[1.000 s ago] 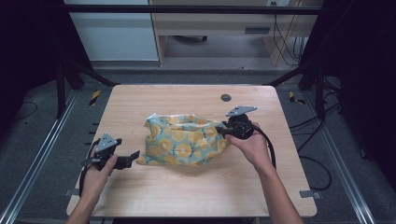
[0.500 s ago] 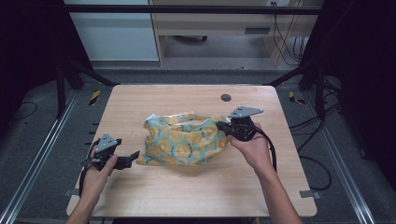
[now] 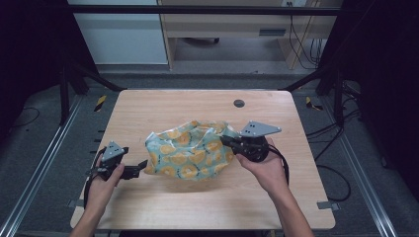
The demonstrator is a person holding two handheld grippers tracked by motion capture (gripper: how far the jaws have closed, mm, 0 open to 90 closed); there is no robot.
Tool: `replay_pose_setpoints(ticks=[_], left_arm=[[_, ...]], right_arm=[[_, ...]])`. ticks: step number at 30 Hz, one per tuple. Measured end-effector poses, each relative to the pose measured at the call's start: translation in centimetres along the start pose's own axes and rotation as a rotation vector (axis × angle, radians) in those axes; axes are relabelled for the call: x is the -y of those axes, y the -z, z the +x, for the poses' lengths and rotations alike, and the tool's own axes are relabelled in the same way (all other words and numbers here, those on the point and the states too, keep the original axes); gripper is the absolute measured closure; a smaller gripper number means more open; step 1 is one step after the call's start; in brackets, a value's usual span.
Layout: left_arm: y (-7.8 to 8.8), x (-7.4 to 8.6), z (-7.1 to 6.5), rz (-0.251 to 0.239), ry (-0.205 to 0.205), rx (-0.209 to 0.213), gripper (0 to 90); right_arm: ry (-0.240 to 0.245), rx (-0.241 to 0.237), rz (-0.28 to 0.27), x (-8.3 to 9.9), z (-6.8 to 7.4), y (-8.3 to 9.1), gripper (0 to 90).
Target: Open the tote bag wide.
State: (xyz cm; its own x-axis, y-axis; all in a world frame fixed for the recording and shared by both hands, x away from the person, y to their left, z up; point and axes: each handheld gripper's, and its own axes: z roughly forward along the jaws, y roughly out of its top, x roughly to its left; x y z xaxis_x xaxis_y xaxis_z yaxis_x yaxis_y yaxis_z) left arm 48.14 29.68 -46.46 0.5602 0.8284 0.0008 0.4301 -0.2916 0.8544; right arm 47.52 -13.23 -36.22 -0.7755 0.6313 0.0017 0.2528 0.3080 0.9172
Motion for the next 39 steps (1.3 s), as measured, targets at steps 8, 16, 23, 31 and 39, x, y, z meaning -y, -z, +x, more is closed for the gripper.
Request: replay_pose_setpoints(ticks=[8,16,23,31,39], left_arm=[[0.0,0.0,0.0,-0.001,0.0,-0.002,6.4],[0.0,0.0,0.0,0.001,-0.004,-0.004,6.4],[0.2,-0.1,-0.1,-0.011,-0.003,-0.003,6.9],[1.9,-1.9,-1.2,-0.074,-0.012,0.035,14.2],[2.0,-5.0,-3.7,-0.083,-0.057,0.117,17.6]], right_arm=[[0.029,-0.07,-0.016,1.3,2.5,0.6,89.3],[0.029,-0.1,0.006,3.3,3.4,0.9,89.3],[0.02,-0.121,0.025,4.9,3.7,0.9,89.3],[0.006,-0.141,0.043,6.8,4.2,0.9,89.2],[0.007,-0.146,0.059,7.5,4.3,0.7,88.8]])
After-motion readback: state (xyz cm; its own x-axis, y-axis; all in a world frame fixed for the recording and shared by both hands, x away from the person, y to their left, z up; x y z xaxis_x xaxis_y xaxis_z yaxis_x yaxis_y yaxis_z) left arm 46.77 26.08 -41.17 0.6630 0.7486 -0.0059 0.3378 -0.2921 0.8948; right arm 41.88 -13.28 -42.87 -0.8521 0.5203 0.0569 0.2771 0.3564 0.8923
